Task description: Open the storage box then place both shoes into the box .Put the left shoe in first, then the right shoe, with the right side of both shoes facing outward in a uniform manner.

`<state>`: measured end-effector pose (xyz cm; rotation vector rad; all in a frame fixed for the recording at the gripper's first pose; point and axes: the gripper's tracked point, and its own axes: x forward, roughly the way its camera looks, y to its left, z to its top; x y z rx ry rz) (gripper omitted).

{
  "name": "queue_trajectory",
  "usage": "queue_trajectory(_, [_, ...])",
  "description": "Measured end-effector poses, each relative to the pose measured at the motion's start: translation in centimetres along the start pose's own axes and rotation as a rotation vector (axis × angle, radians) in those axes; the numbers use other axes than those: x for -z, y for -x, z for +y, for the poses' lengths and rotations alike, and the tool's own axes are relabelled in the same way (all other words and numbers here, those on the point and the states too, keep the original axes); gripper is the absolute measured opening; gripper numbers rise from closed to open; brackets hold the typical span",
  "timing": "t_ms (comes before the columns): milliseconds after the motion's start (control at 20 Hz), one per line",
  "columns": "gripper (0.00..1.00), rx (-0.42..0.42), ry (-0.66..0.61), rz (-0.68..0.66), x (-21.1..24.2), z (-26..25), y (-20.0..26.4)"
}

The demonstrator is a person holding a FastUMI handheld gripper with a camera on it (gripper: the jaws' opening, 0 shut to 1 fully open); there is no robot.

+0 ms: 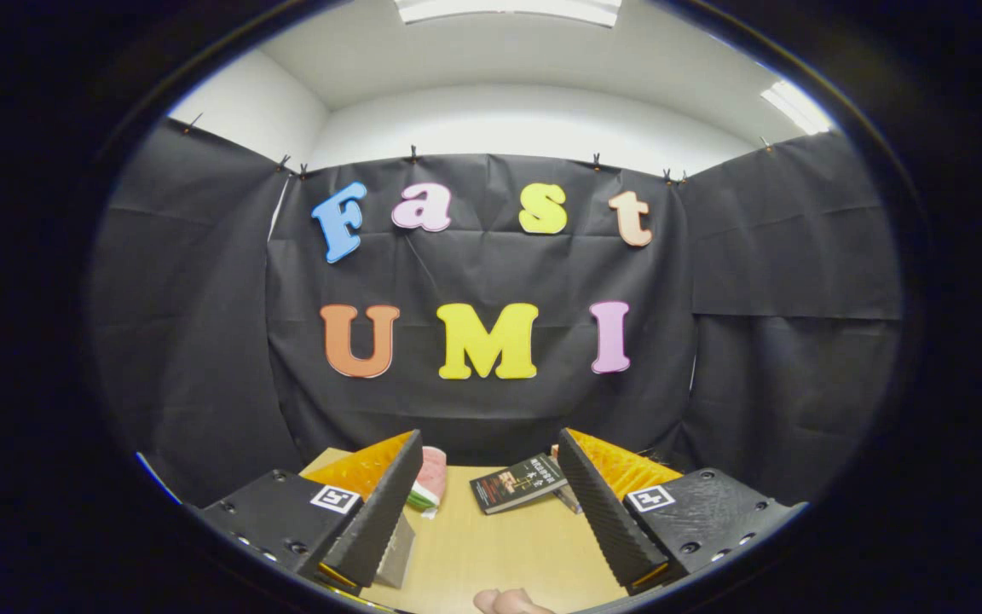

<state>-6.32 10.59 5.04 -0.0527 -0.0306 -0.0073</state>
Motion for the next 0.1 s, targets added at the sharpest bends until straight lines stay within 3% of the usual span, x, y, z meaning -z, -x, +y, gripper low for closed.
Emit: queue_trajectory(100, [0.98,-0.002,-0.001,0.006,0.25,-0.1,0.25])
